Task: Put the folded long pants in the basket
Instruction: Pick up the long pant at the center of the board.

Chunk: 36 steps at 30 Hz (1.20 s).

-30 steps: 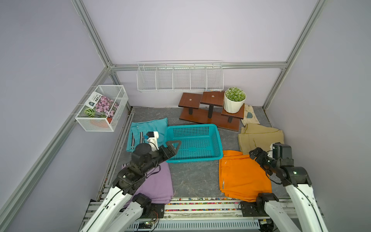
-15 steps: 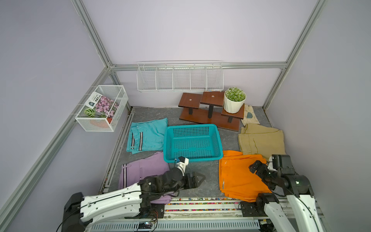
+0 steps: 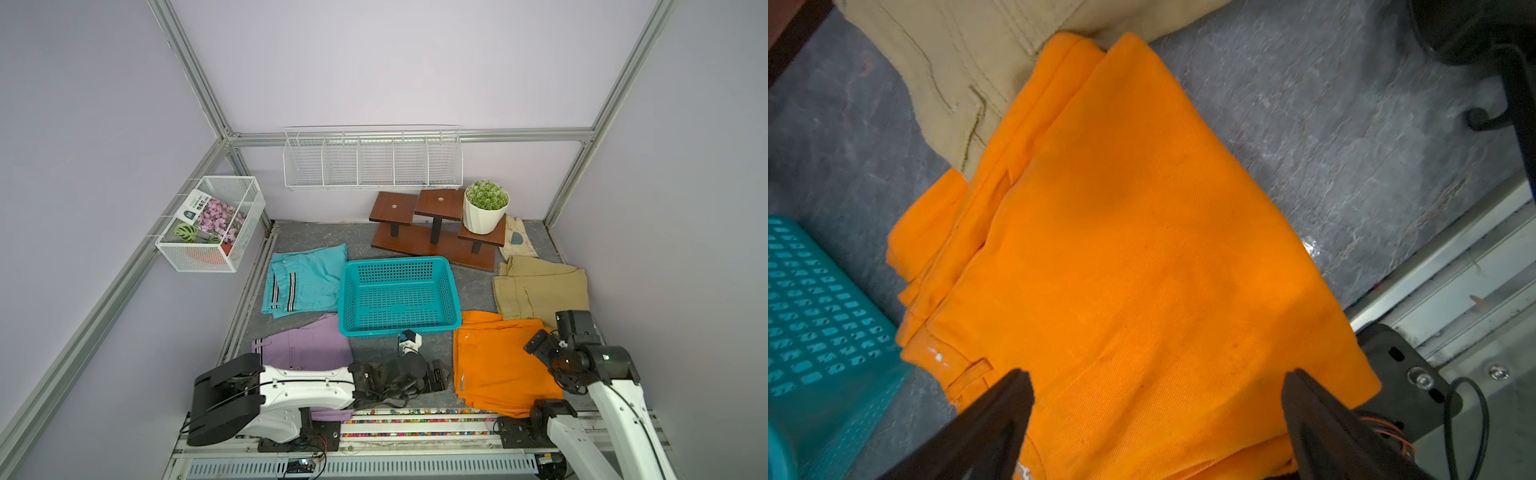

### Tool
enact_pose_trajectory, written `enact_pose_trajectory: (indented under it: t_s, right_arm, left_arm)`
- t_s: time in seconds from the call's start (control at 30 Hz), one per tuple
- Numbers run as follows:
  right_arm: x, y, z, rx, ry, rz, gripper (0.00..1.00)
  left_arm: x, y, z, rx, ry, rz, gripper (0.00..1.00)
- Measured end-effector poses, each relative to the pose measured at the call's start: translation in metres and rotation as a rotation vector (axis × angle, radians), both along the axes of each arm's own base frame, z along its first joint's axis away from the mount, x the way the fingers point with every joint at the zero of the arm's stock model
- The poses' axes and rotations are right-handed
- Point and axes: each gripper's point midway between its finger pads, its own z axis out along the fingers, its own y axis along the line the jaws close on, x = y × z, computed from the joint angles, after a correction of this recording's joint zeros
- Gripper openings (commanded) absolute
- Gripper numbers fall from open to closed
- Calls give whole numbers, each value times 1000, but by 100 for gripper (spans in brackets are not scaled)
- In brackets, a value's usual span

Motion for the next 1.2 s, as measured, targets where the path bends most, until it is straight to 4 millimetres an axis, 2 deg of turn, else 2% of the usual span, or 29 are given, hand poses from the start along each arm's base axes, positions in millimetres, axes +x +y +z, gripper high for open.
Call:
enact_pose_trajectory:
  t_s: [0.13, 0.23, 0.47, 0.63, 0.83, 1.03, 1.2]
  right_arm:
    - [6, -9, -19, -3, 72, -54, 98]
    - [1, -18, -33, 7, 82, -124, 98]
    - [1, -40, -40, 37, 56, -278, 98]
    - [4, -49, -61, 54, 92, -310, 98]
    - [7, -56, -79, 76, 112, -327, 98]
    - [15, -67, -95, 146, 125, -353, 98]
    - [23, -70, -92, 151, 122, -318, 98]
  left_arm:
    - [19, -18, -26, 16, 53, 11, 97]
    - [22, -32, -39, 26, 76, -2, 97]
    - [28, -57, -38, -18, 84, -25, 97]
    - [33, -78, -37, -60, 90, -43, 96]
    - [36, -84, -38, -73, 93, -34, 95]
    - [40, -102, -39, -96, 104, -34, 93]
    - [41, -105, -38, -85, 109, -26, 93]
